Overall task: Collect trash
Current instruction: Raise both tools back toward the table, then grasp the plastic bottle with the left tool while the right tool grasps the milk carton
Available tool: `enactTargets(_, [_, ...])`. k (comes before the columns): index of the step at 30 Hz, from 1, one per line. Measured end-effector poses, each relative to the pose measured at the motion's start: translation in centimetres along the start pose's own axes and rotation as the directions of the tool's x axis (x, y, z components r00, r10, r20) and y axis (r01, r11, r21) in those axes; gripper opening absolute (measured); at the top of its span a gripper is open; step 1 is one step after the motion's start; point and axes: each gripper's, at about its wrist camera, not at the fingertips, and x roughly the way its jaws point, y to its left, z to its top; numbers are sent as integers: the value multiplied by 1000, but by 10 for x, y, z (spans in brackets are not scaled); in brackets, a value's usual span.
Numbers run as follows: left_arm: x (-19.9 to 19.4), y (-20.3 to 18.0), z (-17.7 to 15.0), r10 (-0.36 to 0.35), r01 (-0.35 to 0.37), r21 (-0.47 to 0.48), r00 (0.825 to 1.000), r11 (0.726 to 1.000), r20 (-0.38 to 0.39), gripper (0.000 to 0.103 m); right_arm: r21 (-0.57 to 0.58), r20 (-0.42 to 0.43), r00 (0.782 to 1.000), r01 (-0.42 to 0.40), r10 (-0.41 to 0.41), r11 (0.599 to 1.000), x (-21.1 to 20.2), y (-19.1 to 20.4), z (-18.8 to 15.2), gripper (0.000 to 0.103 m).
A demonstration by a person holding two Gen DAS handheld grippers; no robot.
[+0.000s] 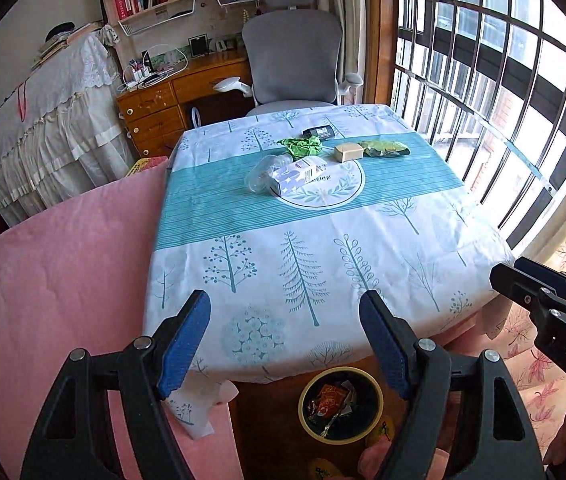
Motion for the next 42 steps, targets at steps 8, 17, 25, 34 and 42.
enactTargets(8, [30, 15, 48, 36, -36, -8, 999, 999, 3, 75, -66, -1, 999, -37, 37, 997, 39, 20, 51, 39])
enactTargets(17, [125, 29, 104, 91, -95, -48, 992, 994, -91, 75, -132, -132, 984, -137, 119, 982, 142, 28, 104, 39])
enactTargets(25, [225, 46, 150, 68, -89, -109, 981, 990, -181, 75, -110, -280, 946, -203, 166, 973, 242, 23, 131, 41])
enactTargets(34, [315, 55, 177, -4, -35, -128, 958, 991, -288, 75, 0, -351, 914, -217, 203, 976, 315, 14, 153, 41])
enactTargets(42, [363, 46, 188, -55, 31, -72, 933, 997, -356, 54, 72, -363, 899, -237, 246, 969, 337, 6, 172, 43])
